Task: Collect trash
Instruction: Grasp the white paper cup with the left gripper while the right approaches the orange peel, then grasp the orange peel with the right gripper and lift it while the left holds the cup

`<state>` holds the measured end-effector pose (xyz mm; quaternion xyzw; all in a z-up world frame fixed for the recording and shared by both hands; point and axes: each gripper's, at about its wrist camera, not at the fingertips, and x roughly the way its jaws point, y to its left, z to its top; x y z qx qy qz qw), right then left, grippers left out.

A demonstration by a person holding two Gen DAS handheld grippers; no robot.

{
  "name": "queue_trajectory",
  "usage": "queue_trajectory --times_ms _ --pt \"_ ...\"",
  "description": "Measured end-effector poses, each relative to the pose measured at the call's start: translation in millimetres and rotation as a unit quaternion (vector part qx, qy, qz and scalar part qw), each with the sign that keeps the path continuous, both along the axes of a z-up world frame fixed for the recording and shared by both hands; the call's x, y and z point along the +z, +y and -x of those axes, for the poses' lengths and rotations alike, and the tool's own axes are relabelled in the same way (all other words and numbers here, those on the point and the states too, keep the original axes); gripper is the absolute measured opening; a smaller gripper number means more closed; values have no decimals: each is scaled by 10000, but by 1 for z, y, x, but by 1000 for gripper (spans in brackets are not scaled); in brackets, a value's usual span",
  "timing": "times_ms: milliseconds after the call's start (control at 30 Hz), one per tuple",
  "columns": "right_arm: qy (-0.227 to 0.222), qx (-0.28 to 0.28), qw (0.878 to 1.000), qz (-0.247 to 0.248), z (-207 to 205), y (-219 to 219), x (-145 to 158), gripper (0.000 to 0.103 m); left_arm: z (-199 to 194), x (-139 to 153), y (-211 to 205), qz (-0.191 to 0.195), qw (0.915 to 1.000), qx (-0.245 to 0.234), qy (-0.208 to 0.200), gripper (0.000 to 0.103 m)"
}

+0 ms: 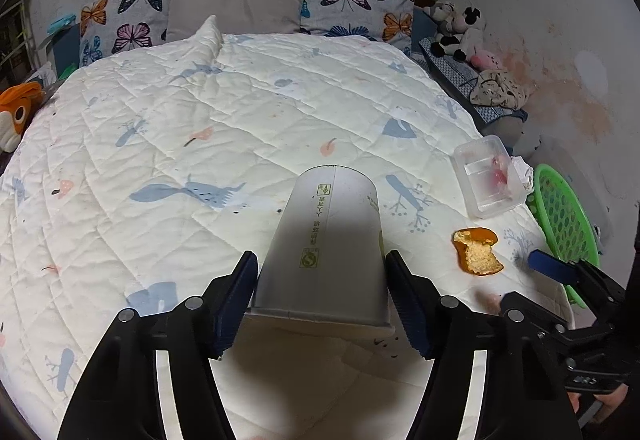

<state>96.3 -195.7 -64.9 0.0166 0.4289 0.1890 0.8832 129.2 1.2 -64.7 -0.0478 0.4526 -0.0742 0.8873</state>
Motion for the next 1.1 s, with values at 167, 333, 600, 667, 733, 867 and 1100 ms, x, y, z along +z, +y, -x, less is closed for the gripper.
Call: queue_trajectory --times_ms 167,333,600,667,733,867,1100 --pt "38 105 9999 94 -9 10 -6 79 2 1 10 35 10000 92 -9 63" --pt "76 184 9997 136 -15 14 -12 75 3 1 18 96 9998 171 10 63" --pt "138 259 9993 247 -22 15 -20 65 4 2 22 112 9997 222 -3 63" --pt "147 272 9991 277 -24 16 -22 63 4 1 23 108 9997 230 13 63" --pt "141 267 9990 325 -25 17 -23 60 4 -1 24 106 9997 227 43 63" --pt "104 260 9987 432 -26 18 -24 55 4 -3 23 63 9997 235 63 64" --pt "53 252 9985 476 -25 16 -21 48 1 -7 21 31 9996 277 110 67"
